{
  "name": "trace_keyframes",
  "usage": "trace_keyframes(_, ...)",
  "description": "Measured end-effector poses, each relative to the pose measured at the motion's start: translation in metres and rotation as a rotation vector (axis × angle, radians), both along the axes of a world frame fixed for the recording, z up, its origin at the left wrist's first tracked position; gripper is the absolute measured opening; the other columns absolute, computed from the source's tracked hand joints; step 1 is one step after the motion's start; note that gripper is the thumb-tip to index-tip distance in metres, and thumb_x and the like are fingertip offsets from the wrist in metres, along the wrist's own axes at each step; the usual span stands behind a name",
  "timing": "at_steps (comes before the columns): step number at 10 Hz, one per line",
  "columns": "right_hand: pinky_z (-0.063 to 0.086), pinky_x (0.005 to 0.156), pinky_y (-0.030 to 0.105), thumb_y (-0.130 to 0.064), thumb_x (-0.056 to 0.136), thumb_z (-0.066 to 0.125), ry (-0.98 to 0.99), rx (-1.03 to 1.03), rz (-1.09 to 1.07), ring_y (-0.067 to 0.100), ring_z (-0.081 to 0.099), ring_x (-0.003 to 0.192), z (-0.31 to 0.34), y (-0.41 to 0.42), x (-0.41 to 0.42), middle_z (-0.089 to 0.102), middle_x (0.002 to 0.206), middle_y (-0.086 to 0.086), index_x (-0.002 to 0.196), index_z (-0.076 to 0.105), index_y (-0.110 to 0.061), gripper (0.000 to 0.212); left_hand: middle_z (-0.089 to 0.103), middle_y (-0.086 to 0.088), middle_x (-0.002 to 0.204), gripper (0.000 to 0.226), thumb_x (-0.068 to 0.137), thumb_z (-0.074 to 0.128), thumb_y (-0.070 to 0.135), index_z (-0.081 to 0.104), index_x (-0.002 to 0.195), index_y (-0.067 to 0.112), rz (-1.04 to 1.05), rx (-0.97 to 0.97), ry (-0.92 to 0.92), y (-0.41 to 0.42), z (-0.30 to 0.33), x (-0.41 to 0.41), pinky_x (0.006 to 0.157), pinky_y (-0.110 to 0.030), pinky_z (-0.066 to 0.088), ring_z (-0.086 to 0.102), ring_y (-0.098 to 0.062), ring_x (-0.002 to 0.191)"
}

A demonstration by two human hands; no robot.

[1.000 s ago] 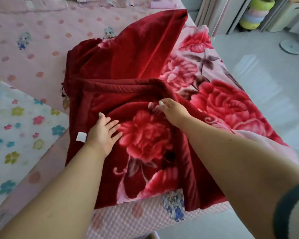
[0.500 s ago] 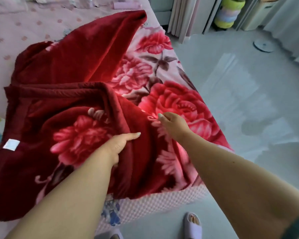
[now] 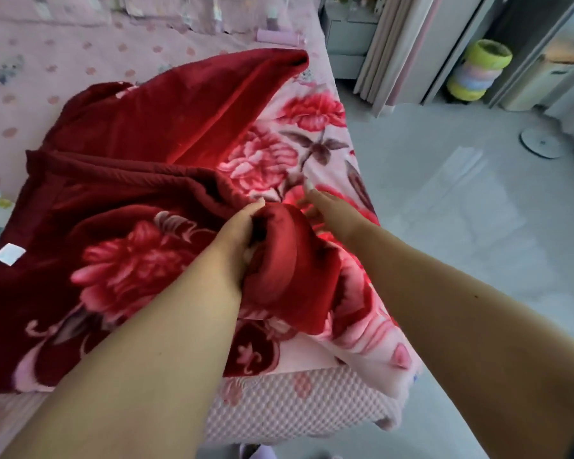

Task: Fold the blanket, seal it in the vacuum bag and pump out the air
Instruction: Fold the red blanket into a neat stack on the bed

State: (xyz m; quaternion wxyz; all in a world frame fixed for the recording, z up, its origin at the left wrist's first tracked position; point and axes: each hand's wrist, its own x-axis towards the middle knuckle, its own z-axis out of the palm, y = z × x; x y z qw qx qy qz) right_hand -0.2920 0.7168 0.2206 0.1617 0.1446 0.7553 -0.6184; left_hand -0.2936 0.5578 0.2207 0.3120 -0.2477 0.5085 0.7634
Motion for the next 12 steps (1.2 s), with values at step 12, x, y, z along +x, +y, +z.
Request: trace_keyframes(12,0.041,0.063,0.027,-0.065,0.068,0.069,0.368,0.723,0.936,0.021,0.058,0.068,-0.139,0.157,-0.285,0.064,0.072,-0.001,0.083,0.060,-0.024,0.044,0.062,-0.008,0.120,0.032,0.094,0.049,0.019,0.056,0.123,0.009,0.760,-1.346,0.005,0.212,-0.127,-0.037,0.097,-0.035,0.045,0.058,-0.025,0.112)
